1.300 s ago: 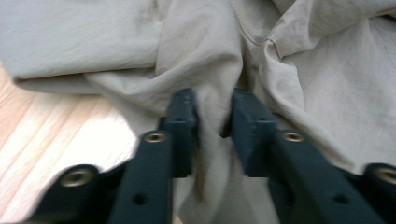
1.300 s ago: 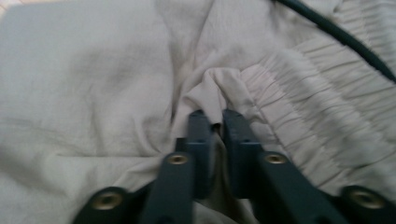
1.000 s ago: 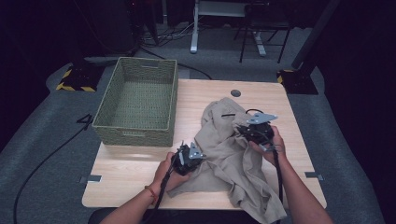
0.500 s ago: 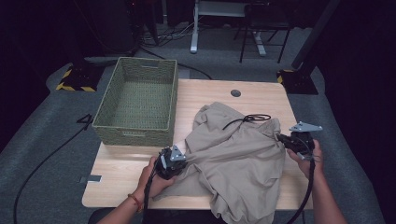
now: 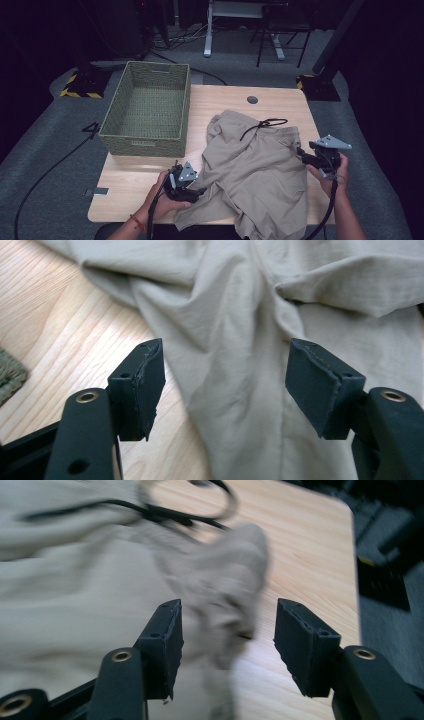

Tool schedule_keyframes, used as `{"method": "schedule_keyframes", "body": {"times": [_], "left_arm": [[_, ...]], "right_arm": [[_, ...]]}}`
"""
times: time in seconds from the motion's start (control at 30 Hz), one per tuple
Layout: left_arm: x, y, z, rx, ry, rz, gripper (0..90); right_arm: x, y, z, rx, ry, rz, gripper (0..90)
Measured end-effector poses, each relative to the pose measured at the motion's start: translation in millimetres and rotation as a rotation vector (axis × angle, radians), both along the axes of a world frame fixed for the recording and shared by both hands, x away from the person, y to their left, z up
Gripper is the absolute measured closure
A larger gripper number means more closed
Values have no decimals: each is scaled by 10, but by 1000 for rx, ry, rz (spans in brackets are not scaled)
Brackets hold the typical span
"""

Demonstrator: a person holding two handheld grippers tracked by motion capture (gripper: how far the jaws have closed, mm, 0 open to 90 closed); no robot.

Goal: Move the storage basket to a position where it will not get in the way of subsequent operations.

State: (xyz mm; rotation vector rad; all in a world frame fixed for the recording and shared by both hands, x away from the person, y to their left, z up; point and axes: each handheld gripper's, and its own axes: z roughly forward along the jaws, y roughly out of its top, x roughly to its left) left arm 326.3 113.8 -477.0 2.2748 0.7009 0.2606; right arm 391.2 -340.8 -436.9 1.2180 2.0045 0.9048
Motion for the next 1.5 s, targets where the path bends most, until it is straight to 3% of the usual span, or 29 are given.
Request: {"method": "schedule_keyframes", "body": {"times": [0.07, 0.1, 0.13, 0.17, 0.2, 0.27, 0.33, 0.37, 0.53, 0.63, 0.67, 0.8, 0.9, 0.97, 1.0, 1.03, 1.1, 1.13, 1.2, 1.33, 1.37, 1.43, 1.5], "left_arm": [[20, -26, -47, 3, 14, -19, 378], [19, -80, -85, 30, 7, -35, 381], [19, -103, -99, 40, 4, -38, 395], [22, -154, -126, 55, 1, -50, 397], [27, -192, -141, 61, 4, -56, 397], [49, -264, -164, 75, 0, -61, 397], [92, -319, -172, 61, 9, -62, 387], [108, -334, -175, 60, 12, -60, 378], [234, -426, -190, 42, 17, -46, 376], [296, -479, -188, 43, 14, -33, 375], [306, -486, -182, 45, 15, -37, 380], [281, -420, -145, 43, 5, -46, 401], [222, -280, -102, 7, 14, -45, 375], [185, -197, -103, 12, 32, -36, 354], [158, -151, -112, 5, 46, -33, 335], [138, -132, -120, 3, 51, -33, 331], [87, -108, -144, 20, 46, -34, 323], [71, -106, -153, 25, 48, -33, 313], [48, -109, -168, 37, 51, -33, 303], [22, -122, -197, 48, 41, -32, 286], [24, -128, -201, 43, 38, -29, 287], [23, -131, -213, 29, 26, -29, 302], [29, -130, -216, 18, 21, -43, 352]], "right_arm": [[-105, 119, 2, 39, 13, 100, 429], [-130, 178, -28, 61, 42, 143, 419], [-148, 300, -127, 36, 102, 206, 416], [-144, 337, -166, 13, 112, 216, 421], [-107, 393, -266, -40, 121, 211, 443], [60, 373, -436, -11, 185, 170, 479], [226, 328, -537, 7, 230, 155, 484], [293, 299, -545, 30, 234, 148, 486], [605, 230, -542, 45, 247, 123, 496], [773, 192, -534, -15, 209, 67, 507], [864, 174, -528, -64, 182, 19, 501], [1120, 128, -501, -259, 147, -119, 515], [1174, 120, -475, -297, 166, -155, 496], [1102, 138, -408, -260, 144, -151, 488], [1015, 157, -332, -172, 129, -112, 467], [892, 206, -237, -89, 119, -43, 448], [698, 310, -134, -11, 116, 77, 428], [479, 465, -64, 1, 122, 189, 413], [144, 702, -13, -34, 114, 317, 408], [-370, 1073, -45, -6, 149, 530, 371], [-459, 1158, -79, -21, 155, 567, 361], [-542, 1281, -172, -56, 174, 582, 369], [-523, 1329, -274, -132, 197, 551, 392]]}}
